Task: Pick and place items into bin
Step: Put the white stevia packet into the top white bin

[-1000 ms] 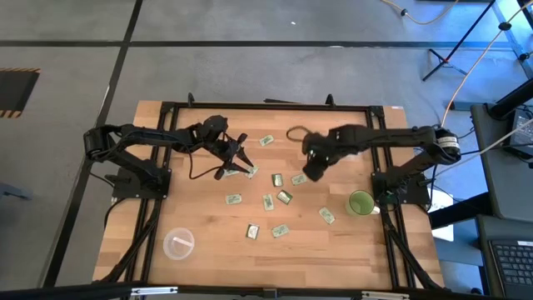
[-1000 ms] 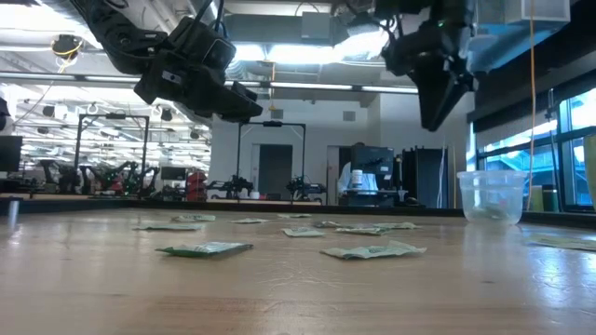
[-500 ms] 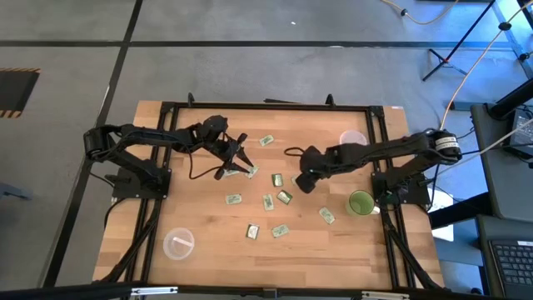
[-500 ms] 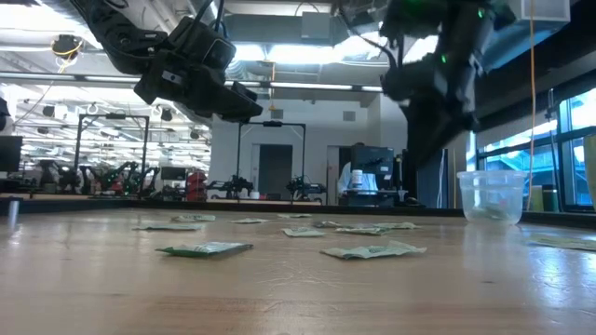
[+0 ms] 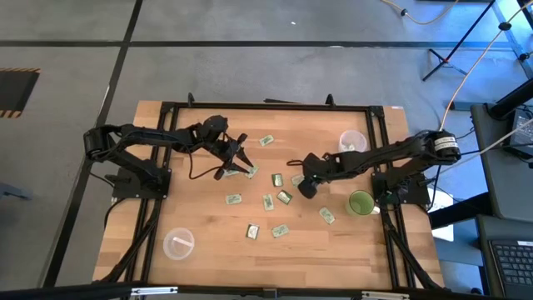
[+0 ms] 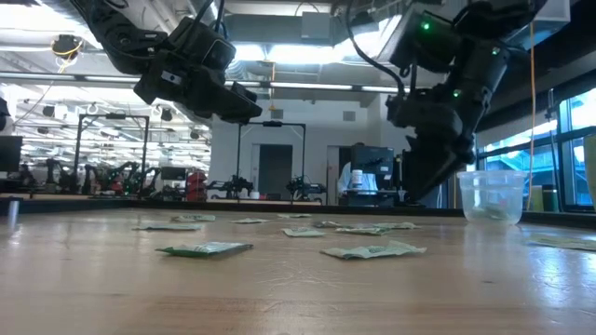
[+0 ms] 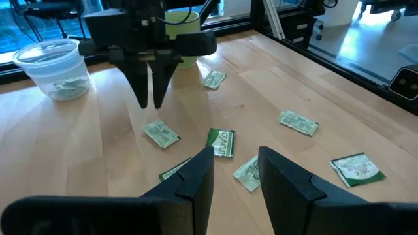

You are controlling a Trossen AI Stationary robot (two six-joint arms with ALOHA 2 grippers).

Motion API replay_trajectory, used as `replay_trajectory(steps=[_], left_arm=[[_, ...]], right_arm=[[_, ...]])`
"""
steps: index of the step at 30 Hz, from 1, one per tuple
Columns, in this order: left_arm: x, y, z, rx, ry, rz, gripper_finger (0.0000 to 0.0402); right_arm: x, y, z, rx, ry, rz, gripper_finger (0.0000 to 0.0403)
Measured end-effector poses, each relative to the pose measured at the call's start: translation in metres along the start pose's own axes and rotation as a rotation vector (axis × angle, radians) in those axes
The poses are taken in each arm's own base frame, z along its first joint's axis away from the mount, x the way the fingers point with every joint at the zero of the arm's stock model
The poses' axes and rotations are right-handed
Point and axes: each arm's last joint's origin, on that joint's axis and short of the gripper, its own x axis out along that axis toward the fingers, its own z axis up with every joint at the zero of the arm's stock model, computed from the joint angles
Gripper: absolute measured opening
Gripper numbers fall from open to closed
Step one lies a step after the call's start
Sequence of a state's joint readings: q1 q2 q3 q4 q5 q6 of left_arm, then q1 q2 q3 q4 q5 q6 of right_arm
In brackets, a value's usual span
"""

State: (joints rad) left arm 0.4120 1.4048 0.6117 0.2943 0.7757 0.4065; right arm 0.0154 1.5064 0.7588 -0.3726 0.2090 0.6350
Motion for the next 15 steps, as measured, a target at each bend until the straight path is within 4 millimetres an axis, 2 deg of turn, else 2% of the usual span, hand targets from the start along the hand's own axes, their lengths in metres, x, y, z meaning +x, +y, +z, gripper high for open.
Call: replay_trajectory(steps=[10, 15], left_arm=[[0.0, 0.0, 0.0, 0.0, 0.0, 0.001, 0.0114], [0.0, 0.0, 0.0, 0.0, 0.0, 0.001, 0.0114]], right_arm=[[0.038, 0.003, -0.009, -0.055, 0.074, -0.064, 0.0106], [0.044, 0.004, -0.009, -0.043, 0.116, -0.092, 0.0085]])
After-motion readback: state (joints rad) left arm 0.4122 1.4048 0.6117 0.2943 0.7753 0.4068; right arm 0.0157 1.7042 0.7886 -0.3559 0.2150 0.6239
